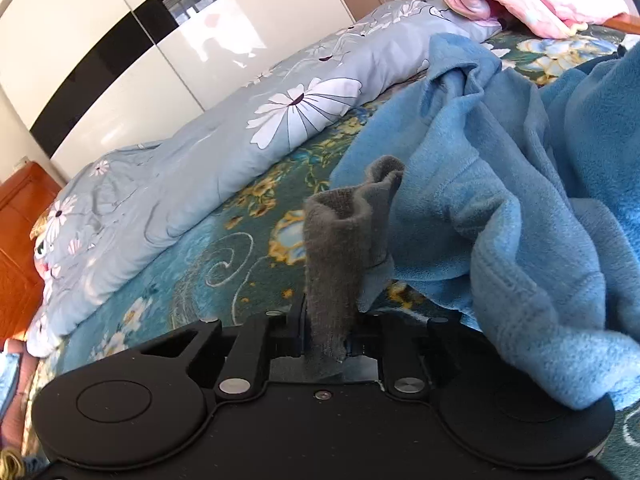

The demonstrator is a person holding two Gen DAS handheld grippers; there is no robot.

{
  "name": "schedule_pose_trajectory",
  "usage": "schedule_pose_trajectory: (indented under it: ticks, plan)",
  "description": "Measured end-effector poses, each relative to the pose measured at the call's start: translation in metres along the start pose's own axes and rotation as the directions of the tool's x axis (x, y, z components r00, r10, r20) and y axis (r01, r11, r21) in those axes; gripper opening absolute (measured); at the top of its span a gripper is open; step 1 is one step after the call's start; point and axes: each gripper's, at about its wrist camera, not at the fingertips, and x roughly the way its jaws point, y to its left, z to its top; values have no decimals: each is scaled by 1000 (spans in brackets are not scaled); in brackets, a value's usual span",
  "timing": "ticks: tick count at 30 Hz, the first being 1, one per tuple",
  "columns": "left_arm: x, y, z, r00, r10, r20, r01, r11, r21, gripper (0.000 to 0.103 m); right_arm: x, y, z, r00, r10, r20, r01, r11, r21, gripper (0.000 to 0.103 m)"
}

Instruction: Fold clothes

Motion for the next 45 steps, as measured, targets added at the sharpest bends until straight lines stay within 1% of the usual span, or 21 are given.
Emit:
schedule_pose_trajectory:
  ticks: [2, 5, 7, 9, 12, 14, 15, 16, 20, 22, 25, 27, 30, 33, 34, 35, 37, 39, 40, 43, 45]
  plan:
    - [-6, -2, 6, 999, -4, 34, 4, 1000, 9, 32, -4, 9, 7, 999, 37, 14, -36, 999, -21, 16]
    - [-25, -3, 29, 991, -7, 130, 5, 1000, 17, 32, -15, 35, 34, 992, 114, 59, -109, 990, -88, 15]
    - [-41, -1, 49, 979, -1, 204, -4, 1000, 23, 32, -32, 53, 60, 975, 177, 133, -160, 978, -135, 13]
    - [-56, 1, 68, 962, 19, 273, -27, 999, 27, 31, -50, 70, 87, 947, 238, 216, -200, 962, -183, 13]
    - [-69, 8, 92, 937, 72, 341, -82, 996, 17, 31, -70, 83, 121, 908, 249, 336, -174, 956, -238, 13]
    - [-66, 17, 100, 928, 117, 354, -124, 992, -4, 32, -72, 82, 137, 898, 217, 381, -128, 961, -245, 13]
    - [-64, 22, 103, 923, 141, 359, -145, 989, -15, 32, -67, 76, 140, 904, 185, 385, -98, 967, -234, 13]
    - [-59, 29, 104, 925, 158, 347, -156, 987, -36, 32, -59, 66, 141, 916, 147, 372, -69, 974, -215, 13]
    - [-23, 61, 101, 954, 188, 235, -161, 978, -131, 32, -22, 27, 136, 958, -9, 288, 57, 986, -159, 13]
    - [-6, 70, 97, 961, 203, 186, -181, 975, -133, 32, -2, 8, 125, 972, -70, 224, 104, 984, -143, 13]
    - [10, 70, 88, 963, 226, 144, -211, 971, -111, 34, 23, -10, 106, 981, -127, 149, 145, 983, -113, 13]
    - [11, 71, 84, 962, 233, 140, -219, 969, -112, 38, 36, -9, 99, 980, -150, 129, 168, 976, -137, 13]
    - [0, 72, 83, 967, 216, 138, -200, 972, -122, 43, 38, -1, 102, 980, -154, 122, 177, 964, -200, 16]
    - [-26, 70, 74, 966, 206, 153, -186, 973, -135, 50, 15, 13, 97, 983, -126, 132, 156, 958, -241, 19]
    - [-36, 69, 69, 966, 203, 160, -181, 973, -143, 53, 5, 16, 94, 984, -113, 135, 144, 958, -247, 22]
    - [-45, 68, 64, 966, 200, 166, -176, 973, -151, 58, -5, 16, 91, 986, -96, 137, 128, 961, -244, 24]
    - [-67, 69, 48, 966, 185, 179, -154, 973, -174, 61, -28, 16, 78, 988, -63, 142, 97, 964, -247, 37]
    - [-90, 70, 25, 964, 186, 187, -148, 968, -203, 70, -53, 16, 60, 989, -33, 145, 70, 964, -257, 44]
    - [-100, 71, 13, 962, 197, 190, -154, 963, -219, 74, -66, 15, 49, 989, -23, 144, 61, 962, -267, 44]
    - [-121, 77, -24, 964, 218, 154, -171, 948, -269, 74, -105, 8, 15, 990, 6, 139, 34, 958, -285, 48]
    - [-129, 86, -44, 971, 205, 124, -152, 926, -346, 74, -126, -1, -3, 991, -15, 132, 50, 963, -265, 50]
